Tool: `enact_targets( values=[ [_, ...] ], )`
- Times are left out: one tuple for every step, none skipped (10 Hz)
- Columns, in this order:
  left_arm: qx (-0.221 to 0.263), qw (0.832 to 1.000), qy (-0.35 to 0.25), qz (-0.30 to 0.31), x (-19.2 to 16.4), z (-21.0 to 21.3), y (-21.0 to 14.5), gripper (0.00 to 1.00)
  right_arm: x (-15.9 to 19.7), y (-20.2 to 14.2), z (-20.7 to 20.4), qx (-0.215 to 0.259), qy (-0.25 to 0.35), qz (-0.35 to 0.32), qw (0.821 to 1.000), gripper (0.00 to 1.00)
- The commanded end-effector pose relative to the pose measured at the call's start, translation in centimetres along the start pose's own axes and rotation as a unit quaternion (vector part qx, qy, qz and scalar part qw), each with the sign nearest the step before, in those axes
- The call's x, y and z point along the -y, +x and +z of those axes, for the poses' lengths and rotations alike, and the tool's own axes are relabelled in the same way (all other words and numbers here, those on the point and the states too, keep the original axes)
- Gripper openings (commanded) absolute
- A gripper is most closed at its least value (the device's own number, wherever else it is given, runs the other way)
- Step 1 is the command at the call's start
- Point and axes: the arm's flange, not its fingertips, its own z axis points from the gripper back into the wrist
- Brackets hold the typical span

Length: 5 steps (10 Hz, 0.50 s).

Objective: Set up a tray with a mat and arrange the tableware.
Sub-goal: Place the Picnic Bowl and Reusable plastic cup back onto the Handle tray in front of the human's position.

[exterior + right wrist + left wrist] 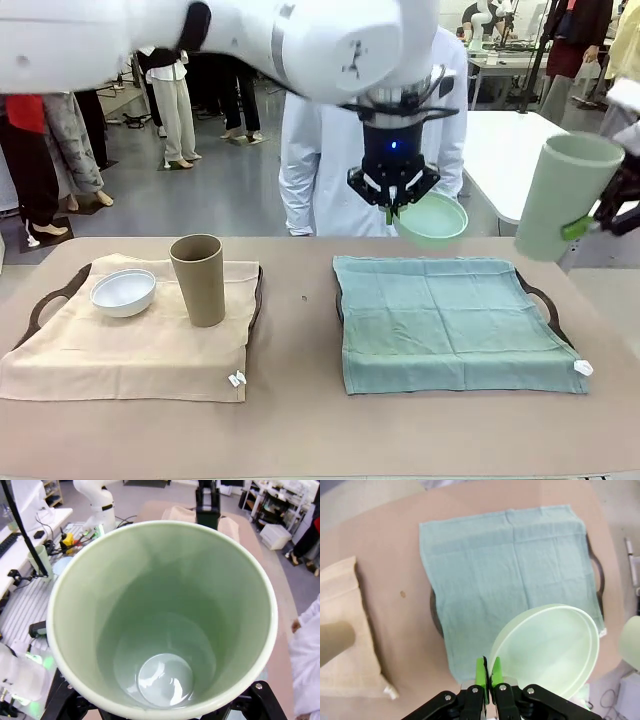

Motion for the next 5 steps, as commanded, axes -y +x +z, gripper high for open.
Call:
enact_targets(
  values=[
    [-0.002,0.999,-0.04,-0.001,-1.5,-2.5,0.4,0.04,0.8,-3.1,-2.7,0.01,0.005,0.022,1.0,0.81],
    [-0.01,0.999,-0.046,0.0,-2.1,-3.7,0.7,0.04,1.0,-4.3,-3.9,0.013,0.01,0.03,0.999,0.81],
    [-0.025,0.999,-0.045,0.01,-2.5,-5.0,0.6,0.04,0.9,-5.5,-5.0,0.013,0.013,0.032,0.999,0.81],
    [-0.045,0.998,-0.037,0.018,-3.0,-7.0,1.0,0.04,1.2,-7.0,-6.1,0.01,0.02,0.026,0.999,0.81],
    [-0.064,0.997,-0.032,0.026,-3.5,-8.4,1.1,0.04,1.2,-8.1,-7.0,0.007,0.023,0.018,1.0,0.81]
  ],
)
